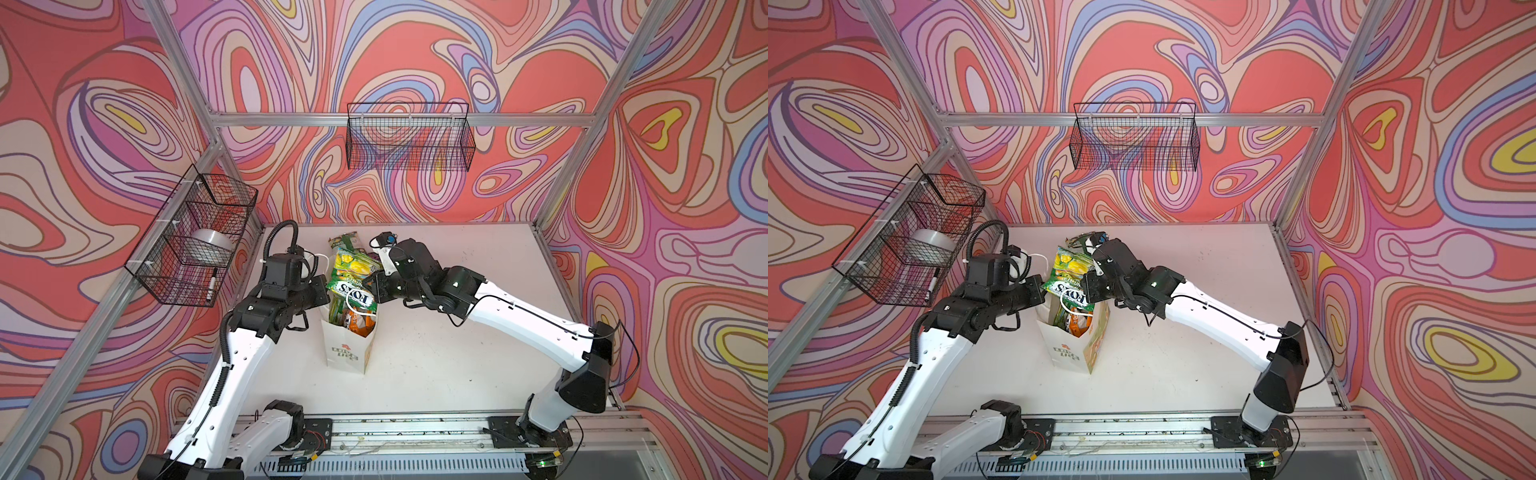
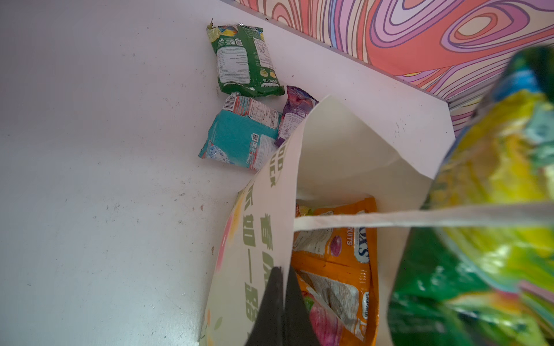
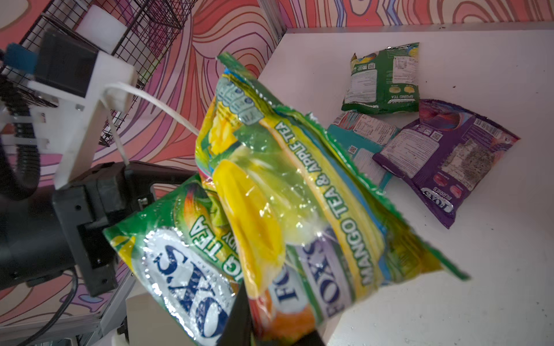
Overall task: Place the snacks into the paper bag
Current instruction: Place the snack in the paper bag.
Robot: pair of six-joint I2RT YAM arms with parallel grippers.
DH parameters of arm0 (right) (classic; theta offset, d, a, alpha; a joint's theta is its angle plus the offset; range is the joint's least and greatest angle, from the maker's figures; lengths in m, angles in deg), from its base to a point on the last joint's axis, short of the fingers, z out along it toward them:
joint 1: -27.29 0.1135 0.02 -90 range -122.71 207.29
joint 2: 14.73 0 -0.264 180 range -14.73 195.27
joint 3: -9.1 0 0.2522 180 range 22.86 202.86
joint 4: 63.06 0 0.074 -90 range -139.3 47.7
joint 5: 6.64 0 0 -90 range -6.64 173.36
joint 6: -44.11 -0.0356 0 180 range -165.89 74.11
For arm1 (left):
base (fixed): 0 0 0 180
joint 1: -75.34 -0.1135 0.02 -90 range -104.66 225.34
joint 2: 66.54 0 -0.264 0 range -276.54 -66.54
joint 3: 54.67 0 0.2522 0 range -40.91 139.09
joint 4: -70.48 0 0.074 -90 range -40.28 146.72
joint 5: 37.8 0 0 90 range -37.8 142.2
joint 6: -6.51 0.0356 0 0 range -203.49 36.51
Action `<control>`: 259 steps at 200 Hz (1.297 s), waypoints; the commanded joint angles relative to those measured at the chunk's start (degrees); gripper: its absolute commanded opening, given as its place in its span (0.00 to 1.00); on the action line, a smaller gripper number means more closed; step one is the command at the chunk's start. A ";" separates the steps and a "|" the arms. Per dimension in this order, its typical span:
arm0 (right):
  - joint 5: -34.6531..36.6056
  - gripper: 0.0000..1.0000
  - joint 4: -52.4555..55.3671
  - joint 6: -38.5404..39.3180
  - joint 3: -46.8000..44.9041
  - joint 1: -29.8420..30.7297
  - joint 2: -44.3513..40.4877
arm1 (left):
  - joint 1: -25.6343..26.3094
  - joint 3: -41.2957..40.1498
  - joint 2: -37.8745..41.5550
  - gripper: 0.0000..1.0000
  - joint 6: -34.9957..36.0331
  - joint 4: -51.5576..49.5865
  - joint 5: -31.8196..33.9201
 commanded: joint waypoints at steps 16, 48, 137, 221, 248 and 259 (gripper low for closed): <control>-1.04 0.00 0.64 -0.50 -0.54 0.26 -0.75 | -0.23 -0.87 -0.34 0.00 -0.36 -0.87 -1.53; 0.71 0.00 3.94 -0.34 0.68 0.27 0.72 | -0.21 -0.90 -0.32 0.00 -0.34 -0.89 -1.53; 2.05 0.19 5.40 0.71 1.93 1.37 1.76 | -0.21 -0.91 -0.47 0.00 -0.34 -0.89 -1.60; 1.79 0.40 5.42 1.88 2.97 1.80 1.55 | -0.21 -0.90 -0.69 0.00 -0.46 -0.89 -1.58; 1.78 0.41 5.78 2.66 4.31 2.02 1.81 | -0.26 -0.88 -0.69 0.00 -0.46 -0.92 -1.49; 1.83 0.43 5.78 3.13 4.93 2.18 1.83 | -0.26 -0.88 -0.68 0.00 -0.43 -0.92 -1.57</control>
